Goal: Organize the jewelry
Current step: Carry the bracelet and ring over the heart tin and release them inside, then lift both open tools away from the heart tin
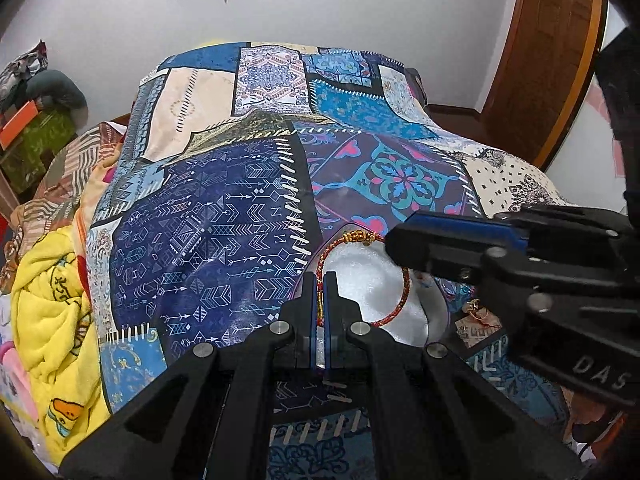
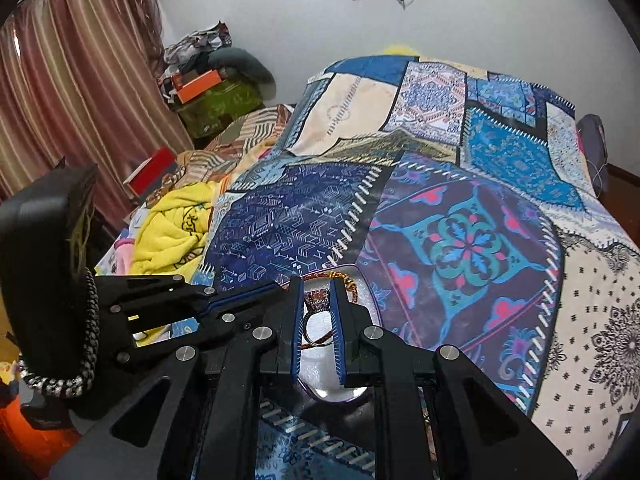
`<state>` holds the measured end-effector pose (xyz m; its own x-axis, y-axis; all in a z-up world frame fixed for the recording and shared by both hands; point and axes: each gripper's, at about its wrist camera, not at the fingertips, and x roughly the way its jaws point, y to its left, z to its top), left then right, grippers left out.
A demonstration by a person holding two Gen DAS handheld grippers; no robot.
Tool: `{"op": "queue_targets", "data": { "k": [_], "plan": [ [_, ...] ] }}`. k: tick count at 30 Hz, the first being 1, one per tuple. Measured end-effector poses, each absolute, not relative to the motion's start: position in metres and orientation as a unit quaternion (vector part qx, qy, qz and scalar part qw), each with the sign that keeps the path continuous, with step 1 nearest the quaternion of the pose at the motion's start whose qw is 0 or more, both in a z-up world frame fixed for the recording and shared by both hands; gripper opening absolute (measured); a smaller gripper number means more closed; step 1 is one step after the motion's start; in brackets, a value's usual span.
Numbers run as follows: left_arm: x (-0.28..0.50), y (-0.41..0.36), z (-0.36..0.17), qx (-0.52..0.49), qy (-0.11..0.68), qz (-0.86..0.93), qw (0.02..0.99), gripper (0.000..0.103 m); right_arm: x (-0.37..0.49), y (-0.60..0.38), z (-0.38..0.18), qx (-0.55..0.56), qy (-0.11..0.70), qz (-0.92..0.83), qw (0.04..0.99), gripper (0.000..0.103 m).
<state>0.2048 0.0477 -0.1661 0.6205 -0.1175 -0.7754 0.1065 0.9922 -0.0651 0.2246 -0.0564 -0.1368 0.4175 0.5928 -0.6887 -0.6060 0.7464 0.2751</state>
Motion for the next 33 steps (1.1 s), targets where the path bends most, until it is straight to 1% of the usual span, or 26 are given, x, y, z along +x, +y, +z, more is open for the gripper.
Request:
{"op": "queue_targets", "data": {
  "k": [9,15,18,20,21,23,24,25,30,32,33],
  "plan": [
    [0.207,0.050,-0.169,-0.004,0.436,-0.066,0.897,0.001,0.236,-0.052,-0.154,-0.006,0.438,0.359,0.824,0.012],
    [0.205,0.051,-0.170,-0.001,0.439,-0.062,0.896,0.005,0.236,-0.053,-0.158,-0.007,0.452,0.359,0.816,0.012],
    [0.204,0.051,-0.170,-0.002,0.441,-0.061,0.895,0.007,0.235,-0.058,-0.154,0.001,0.455,0.357,0.816,0.018],
    [0.203,0.050,-0.169,0.001,0.441,-0.061,0.895,0.010,0.234,-0.061,-0.152,0.003,0.451,0.354,0.820,0.026],
    [0.202,0.049,-0.168,0.003,0.441,-0.061,0.896,0.014,0.232,-0.064,-0.149,0.003,0.447,0.352,0.822,0.027],
    [0.198,0.046,-0.164,0.011,0.435,-0.057,0.898,0.023,0.230,-0.069,-0.144,0.004,0.441,0.348,0.827,0.029],
    [0.196,0.045,-0.163,0.016,0.431,-0.052,0.901,0.033,0.229,-0.072,-0.141,0.005,0.438,0.346,0.829,0.029],
    [0.194,0.044,-0.160,0.021,0.425,-0.048,0.904,0.039,0.229,-0.075,-0.138,0.005,0.436,0.344,0.832,0.029],
    [0.183,0.040,-0.145,0.030,0.405,-0.044,0.913,0.040,0.220,-0.092,-0.121,0.000,0.415,0.324,0.850,0.029],
    [0.179,0.038,-0.139,0.033,0.399,-0.041,0.916,0.043,0.216,-0.100,-0.115,-0.002,0.407,0.316,0.857,0.029],
    [0.176,0.036,-0.136,0.034,0.395,-0.040,0.917,0.046,0.213,-0.103,-0.112,-0.006,0.403,0.311,0.861,0.029]
  ]
}}
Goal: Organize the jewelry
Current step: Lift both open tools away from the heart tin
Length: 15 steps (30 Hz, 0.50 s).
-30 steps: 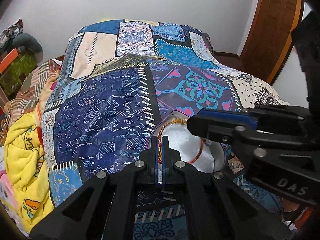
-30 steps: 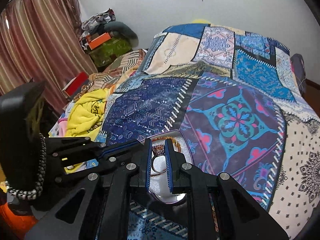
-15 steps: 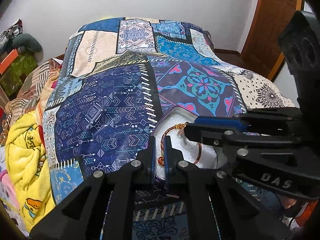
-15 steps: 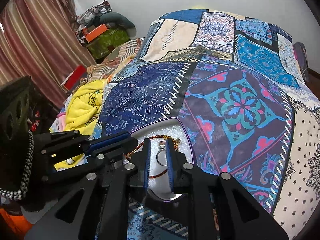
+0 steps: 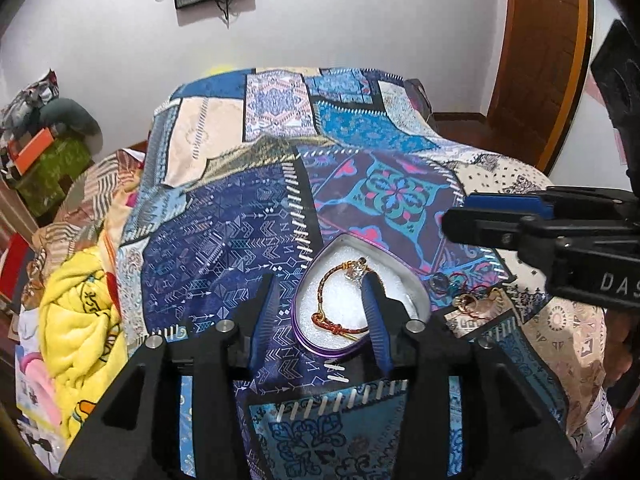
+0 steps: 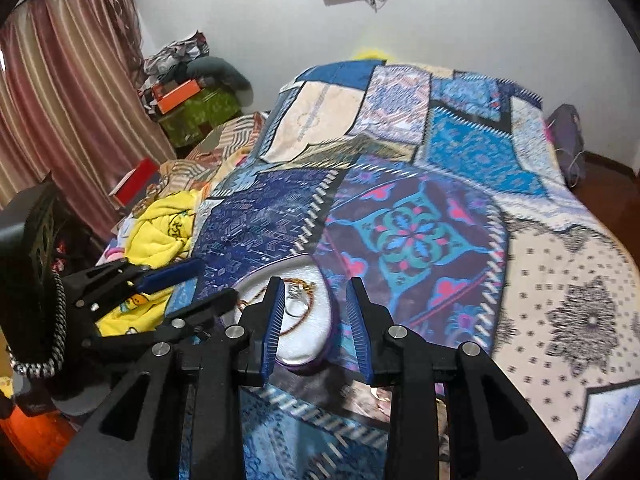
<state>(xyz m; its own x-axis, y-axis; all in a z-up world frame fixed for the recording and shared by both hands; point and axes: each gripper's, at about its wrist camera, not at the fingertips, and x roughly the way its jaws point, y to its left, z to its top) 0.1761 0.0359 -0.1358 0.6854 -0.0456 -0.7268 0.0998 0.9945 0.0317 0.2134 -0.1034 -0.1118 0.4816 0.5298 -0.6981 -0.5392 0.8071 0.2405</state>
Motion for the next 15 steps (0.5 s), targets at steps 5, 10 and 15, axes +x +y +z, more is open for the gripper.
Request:
{"op": "queue_targets", "data": {
  "k": [5,10,15],
  "plan": [
    [0.165,0.027,-0.122,0.036,0.379,-0.040,0.924,0.051,0.206,-0.122,-0.103,-0.011,0.393,0.292,0.872,0.031],
    [0.157,0.010,-0.113,0.042,0.371,-0.048,0.926,0.057,0.197,-0.145,-0.103,-0.013,0.390,0.266,0.881,0.035],
    [0.156,-0.010,-0.116,0.041,0.385,-0.069,0.919,0.058,0.192,-0.172,-0.106,-0.017,0.397,0.238,0.886,0.035]
  ]
}}
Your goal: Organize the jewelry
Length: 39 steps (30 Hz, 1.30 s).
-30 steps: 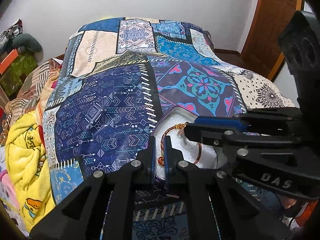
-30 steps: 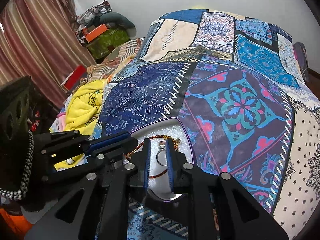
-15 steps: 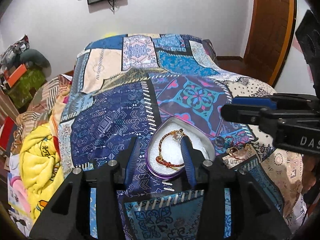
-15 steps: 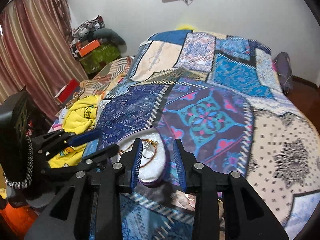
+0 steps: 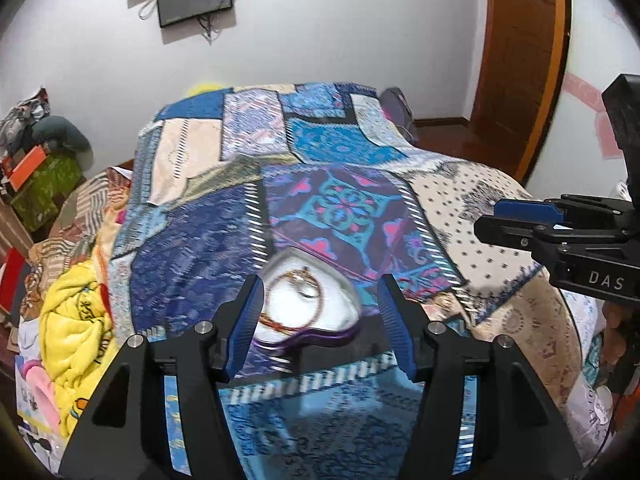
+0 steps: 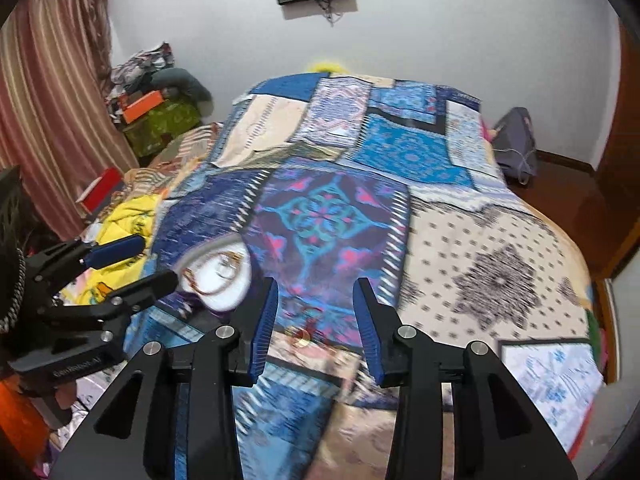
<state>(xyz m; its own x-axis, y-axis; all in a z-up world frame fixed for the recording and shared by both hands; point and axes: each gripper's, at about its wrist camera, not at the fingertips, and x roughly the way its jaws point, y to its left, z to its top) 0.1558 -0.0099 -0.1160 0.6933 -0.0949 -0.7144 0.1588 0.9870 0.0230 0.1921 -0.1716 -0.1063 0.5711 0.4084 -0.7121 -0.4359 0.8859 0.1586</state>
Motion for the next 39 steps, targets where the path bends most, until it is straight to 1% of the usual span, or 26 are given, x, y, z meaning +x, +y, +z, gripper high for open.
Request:
{"op": "queue_targets", "data": {
  "k": [7,13,20,24,25,30,32,33,39],
  "plan": [
    [0.162,-0.036,-0.138,0.034,0.426,-0.105,0.898,0.058,0.187,-0.201,-0.120,-0.018,0.417,0.215,0.883,0.036],
    [0.172,-0.046,-0.167,0.016,0.475,-0.123,0.871,0.058,0.186,-0.211,-0.139,-0.023,0.442,0.212,0.871,0.036],
    [0.175,-0.054,-0.185,0.011,0.497,-0.148,0.855,0.057,0.189,-0.205,-0.168,-0.030,0.474,0.227,0.850,0.036],
    [0.175,-0.057,-0.189,0.013,0.500,-0.164,0.850,0.046,0.193,-0.198,-0.182,-0.030,0.489,0.246,0.837,0.036],
    [0.175,-0.057,-0.191,0.013,0.502,-0.166,0.848,0.044,0.193,-0.197,-0.183,-0.031,0.491,0.247,0.835,0.036],
    [0.182,-0.053,-0.199,0.006,0.509,-0.163,0.845,0.043,0.198,-0.189,-0.193,-0.033,0.502,0.263,0.823,0.036],
    [0.185,-0.051,-0.202,0.002,0.512,-0.160,0.844,0.039,0.200,-0.186,-0.195,-0.030,0.505,0.269,0.820,0.036],
    [0.187,-0.050,-0.204,0.001,0.513,-0.159,0.844,0.035,0.200,-0.185,-0.196,-0.031,0.504,0.269,0.820,0.036],
    [0.191,-0.049,-0.207,0.004,0.507,-0.152,0.848,0.024,0.203,-0.182,-0.198,-0.022,0.498,0.273,0.823,0.036]
  ]
}}
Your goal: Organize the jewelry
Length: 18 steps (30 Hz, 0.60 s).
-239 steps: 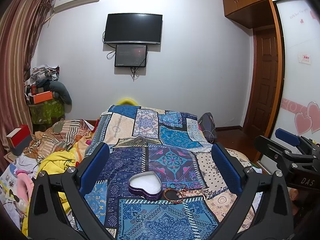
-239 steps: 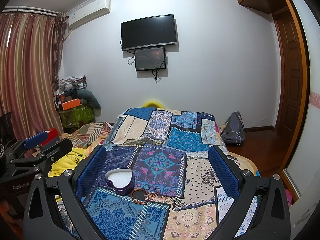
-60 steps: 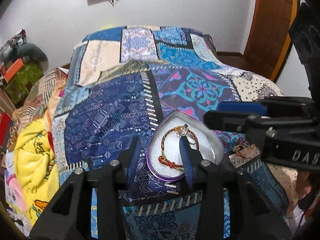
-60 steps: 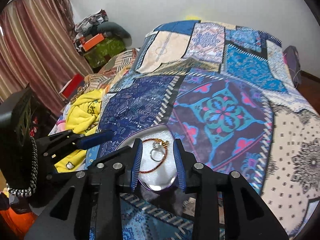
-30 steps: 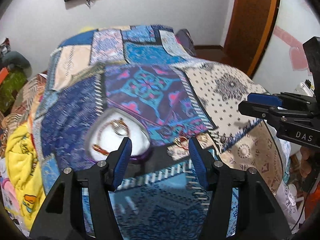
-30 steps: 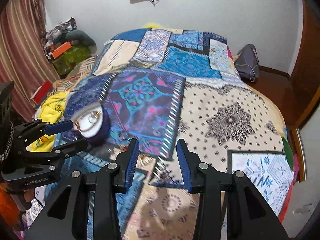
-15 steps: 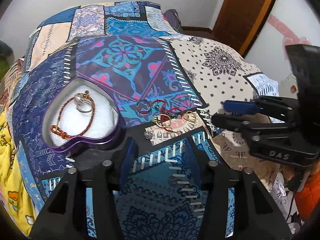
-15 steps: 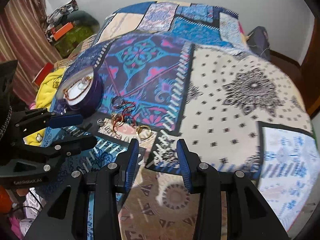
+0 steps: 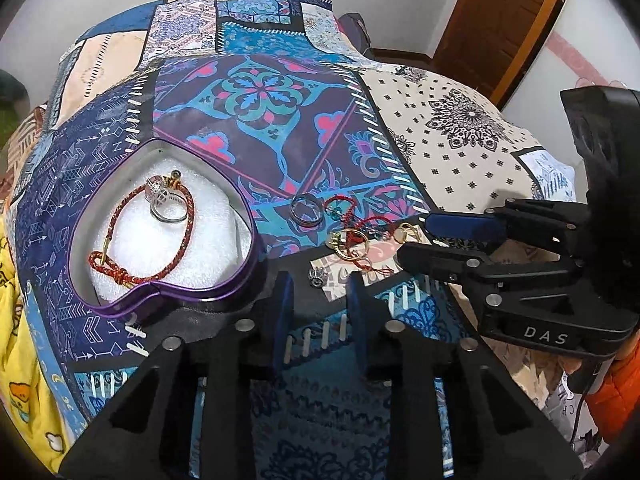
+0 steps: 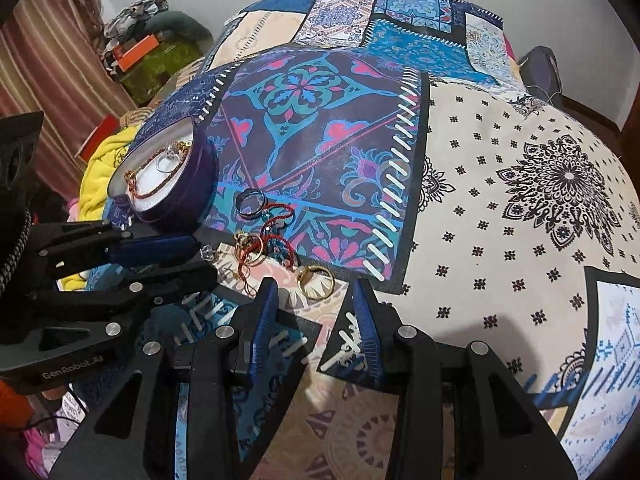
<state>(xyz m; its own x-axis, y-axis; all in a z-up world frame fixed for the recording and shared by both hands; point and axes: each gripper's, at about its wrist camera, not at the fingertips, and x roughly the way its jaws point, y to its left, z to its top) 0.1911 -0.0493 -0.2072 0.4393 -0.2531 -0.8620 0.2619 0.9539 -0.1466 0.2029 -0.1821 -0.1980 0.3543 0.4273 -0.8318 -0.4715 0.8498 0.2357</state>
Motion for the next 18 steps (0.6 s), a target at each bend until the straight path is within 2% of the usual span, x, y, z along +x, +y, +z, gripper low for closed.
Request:
{"op": "queue_targets", "data": {
  "k": [6,9,11,18],
  "plan": [
    [0.1925,-0.0534,-0.2104,0.016,0.500,-0.149,0.853,0.017,0.2025,-0.1753,-0.1992,-0.035,0.487,0.272,0.829,0.035],
    [0.1954,-0.0530,-0.2121,0.014,0.499,-0.146,0.854,0.008,0.2018,-0.1719,-0.2002,-0.046,0.479,0.271,0.834,0.026],
    [0.1964,-0.0520,-0.2125,0.008,0.499,-0.148,0.854,0.008,0.2040,-0.1722,-0.2006,-0.044,0.478,0.271,0.834,0.020],
    [0.1901,-0.0518,-0.2034,0.013,0.492,-0.143,0.859,0.008,0.2066,-0.1785,-0.1980,-0.024,0.478,0.268,0.836,0.018]
  ]
}}
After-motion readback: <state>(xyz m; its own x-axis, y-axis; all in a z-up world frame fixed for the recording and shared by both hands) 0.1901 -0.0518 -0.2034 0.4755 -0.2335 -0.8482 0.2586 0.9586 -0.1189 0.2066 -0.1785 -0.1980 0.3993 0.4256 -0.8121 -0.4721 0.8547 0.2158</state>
